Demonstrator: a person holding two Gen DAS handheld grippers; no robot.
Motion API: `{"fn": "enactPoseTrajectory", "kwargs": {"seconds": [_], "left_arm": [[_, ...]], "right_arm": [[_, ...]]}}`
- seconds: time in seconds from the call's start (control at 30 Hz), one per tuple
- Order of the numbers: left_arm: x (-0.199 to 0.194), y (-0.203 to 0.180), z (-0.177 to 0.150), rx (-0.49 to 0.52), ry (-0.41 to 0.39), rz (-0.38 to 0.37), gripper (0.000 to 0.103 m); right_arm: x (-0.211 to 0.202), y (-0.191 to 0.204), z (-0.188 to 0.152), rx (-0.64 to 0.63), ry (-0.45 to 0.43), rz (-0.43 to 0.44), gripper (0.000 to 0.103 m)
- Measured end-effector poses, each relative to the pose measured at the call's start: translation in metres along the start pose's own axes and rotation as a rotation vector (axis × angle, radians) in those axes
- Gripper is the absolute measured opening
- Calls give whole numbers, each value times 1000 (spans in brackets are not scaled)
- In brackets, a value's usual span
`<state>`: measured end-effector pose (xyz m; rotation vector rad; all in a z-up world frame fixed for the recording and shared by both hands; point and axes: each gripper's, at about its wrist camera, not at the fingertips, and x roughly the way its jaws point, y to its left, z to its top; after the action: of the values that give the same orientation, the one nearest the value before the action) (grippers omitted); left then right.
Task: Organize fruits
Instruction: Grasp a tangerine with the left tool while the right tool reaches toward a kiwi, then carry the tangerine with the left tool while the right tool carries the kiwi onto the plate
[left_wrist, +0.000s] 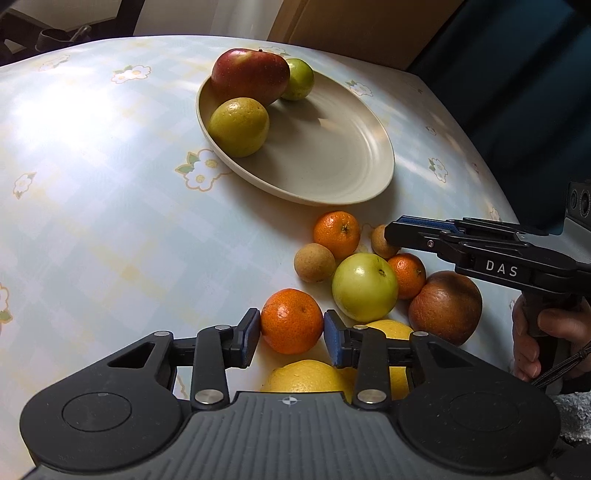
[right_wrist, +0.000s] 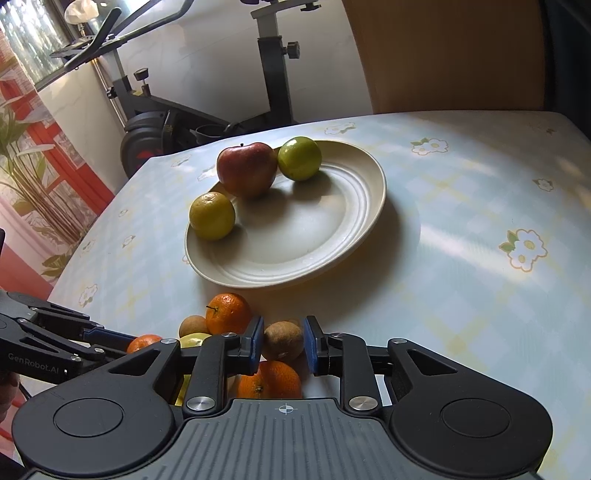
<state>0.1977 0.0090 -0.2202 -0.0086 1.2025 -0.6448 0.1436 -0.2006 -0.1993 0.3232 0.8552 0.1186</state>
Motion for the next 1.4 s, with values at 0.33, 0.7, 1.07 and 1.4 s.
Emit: {"fn": "enactPoseTrajectory", "kwargs": {"seconds": [0.33, 0.7, 1.07, 1.4], "left_arm": [[-21, 5, 5, 5, -107, 74, 39], [-29, -3, 9, 35, -164, 89, 39], [-36, -4, 19, 41, -195, 91, 39], [-44, -9, 61, 66, -274, 126, 39]], "right_arm": [[7, -1, -3, 22, 28, 30, 28], [14, -6, -3, 107, 56, 79, 24], [-4, -1, 4, 77, 4, 74, 24], [-19, -9, 32, 17, -66, 26, 24]]}}
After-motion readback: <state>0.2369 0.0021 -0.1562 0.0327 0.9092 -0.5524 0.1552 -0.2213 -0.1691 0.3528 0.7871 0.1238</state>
